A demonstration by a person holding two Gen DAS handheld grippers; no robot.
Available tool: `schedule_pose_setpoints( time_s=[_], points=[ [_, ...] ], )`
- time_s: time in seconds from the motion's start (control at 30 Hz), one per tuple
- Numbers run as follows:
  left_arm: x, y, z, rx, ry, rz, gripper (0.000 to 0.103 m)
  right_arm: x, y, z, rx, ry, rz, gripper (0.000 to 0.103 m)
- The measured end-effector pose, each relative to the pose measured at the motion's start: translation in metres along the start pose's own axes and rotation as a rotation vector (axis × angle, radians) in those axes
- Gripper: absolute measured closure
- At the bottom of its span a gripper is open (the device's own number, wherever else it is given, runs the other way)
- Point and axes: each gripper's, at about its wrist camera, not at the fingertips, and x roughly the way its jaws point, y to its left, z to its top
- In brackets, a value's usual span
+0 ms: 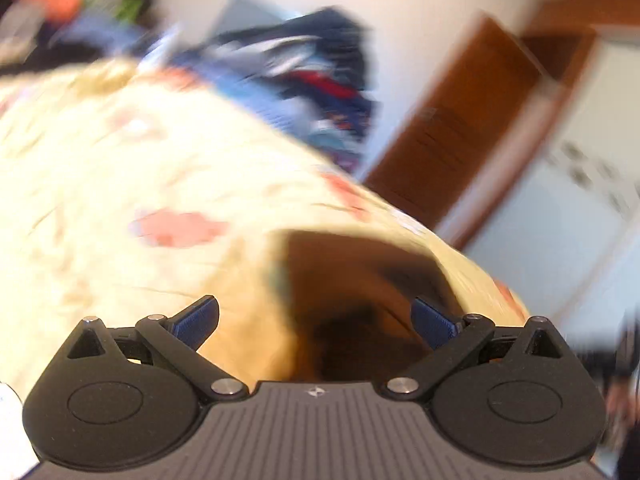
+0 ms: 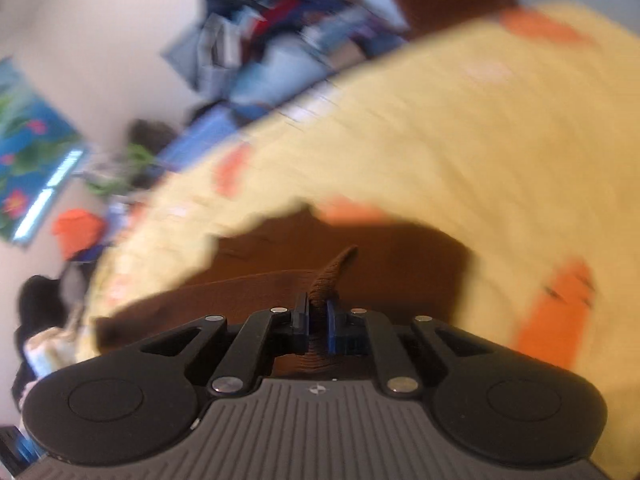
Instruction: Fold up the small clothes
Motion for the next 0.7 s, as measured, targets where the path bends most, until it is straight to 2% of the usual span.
schedule_pose_setpoints(
  time_s=[0.03,0.1,0.17,0.27,0.33,0.4,0.43,0.47,0.53,0.6,0.7],
  points=[
    [0.007,0.009,0.007,-0.038,0.011,0.023,0.0,0.005,-0.005,-0.005,-0.007,0.014,-0.026,0.088],
    [0.022,0.018,0.018,-0.088,0.044,0.055,0.0,0.009,-0.007,-0.011,-0.019,0.028,-0.018,0.088],
    [0.033,0.021,0.025,-0.12,0.082,0.021,0.0,0.009,-0.004,-0.011,-0.026,0.028,-0.003,0.088],
    [0.052,0.006,0.03,-0.066,0.143,-0.003,0.0,-0.004,-0.004,0.002,-0.014,-0.003,0.029,0.088],
    [0.08,-0.007,0.031,-0.03,0.207,0.022,0.0,-0.021,-0.004,0.016,0.016,-0.05,0.083,0.088],
    [0.104,-0.008,0.028,-0.038,0.274,0.023,0.001,-0.03,-0.008,0.027,0.045,-0.081,0.126,0.088],
    [0.109,-0.011,0.028,-0.031,0.282,0.021,0.002,-0.032,-0.008,0.031,0.045,-0.08,0.125,0.088],
    [0.113,-0.015,0.029,0.001,0.274,0.025,0.007,-0.032,-0.006,0.033,0.034,-0.075,0.115,0.088],
    [0.123,-0.024,0.034,0.043,0.306,0.038,0.062,-0.033,-0.002,0.035,0.013,-0.065,0.116,0.088],
    [0.132,-0.028,0.04,0.077,0.344,0.064,0.09,-0.037,0.007,0.036,-0.003,-0.072,0.147,0.088],
    [0.13,-0.033,0.053,0.146,0.337,0.093,0.096,-0.052,0.023,0.042,-0.019,-0.107,0.231,0.088]
  ],
)
